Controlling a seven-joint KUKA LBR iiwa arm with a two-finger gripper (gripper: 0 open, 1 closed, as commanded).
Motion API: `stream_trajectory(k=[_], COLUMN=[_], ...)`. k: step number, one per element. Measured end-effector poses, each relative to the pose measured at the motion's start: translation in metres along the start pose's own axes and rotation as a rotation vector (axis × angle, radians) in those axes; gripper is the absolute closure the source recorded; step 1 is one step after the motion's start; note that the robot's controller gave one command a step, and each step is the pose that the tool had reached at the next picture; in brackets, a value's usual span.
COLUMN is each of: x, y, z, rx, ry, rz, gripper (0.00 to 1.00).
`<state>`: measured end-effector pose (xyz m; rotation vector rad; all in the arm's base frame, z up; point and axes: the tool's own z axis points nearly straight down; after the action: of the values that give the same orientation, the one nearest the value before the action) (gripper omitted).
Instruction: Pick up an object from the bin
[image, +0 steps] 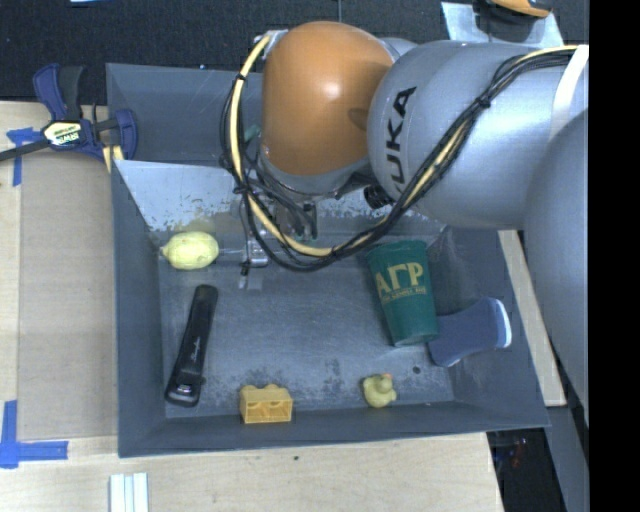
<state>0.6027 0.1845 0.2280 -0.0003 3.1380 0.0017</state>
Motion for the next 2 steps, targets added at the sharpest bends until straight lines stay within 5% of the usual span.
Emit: stream_trajectory(k=[1, 2], x=[0.003, 0.011], y=[0.014, 0.050], z=[0.059, 0.068], rx=[0.000, -0.001], ry=[-0.001, -0.008], rz=[-0.179, -0.547], gripper=[0.00, 0.00])
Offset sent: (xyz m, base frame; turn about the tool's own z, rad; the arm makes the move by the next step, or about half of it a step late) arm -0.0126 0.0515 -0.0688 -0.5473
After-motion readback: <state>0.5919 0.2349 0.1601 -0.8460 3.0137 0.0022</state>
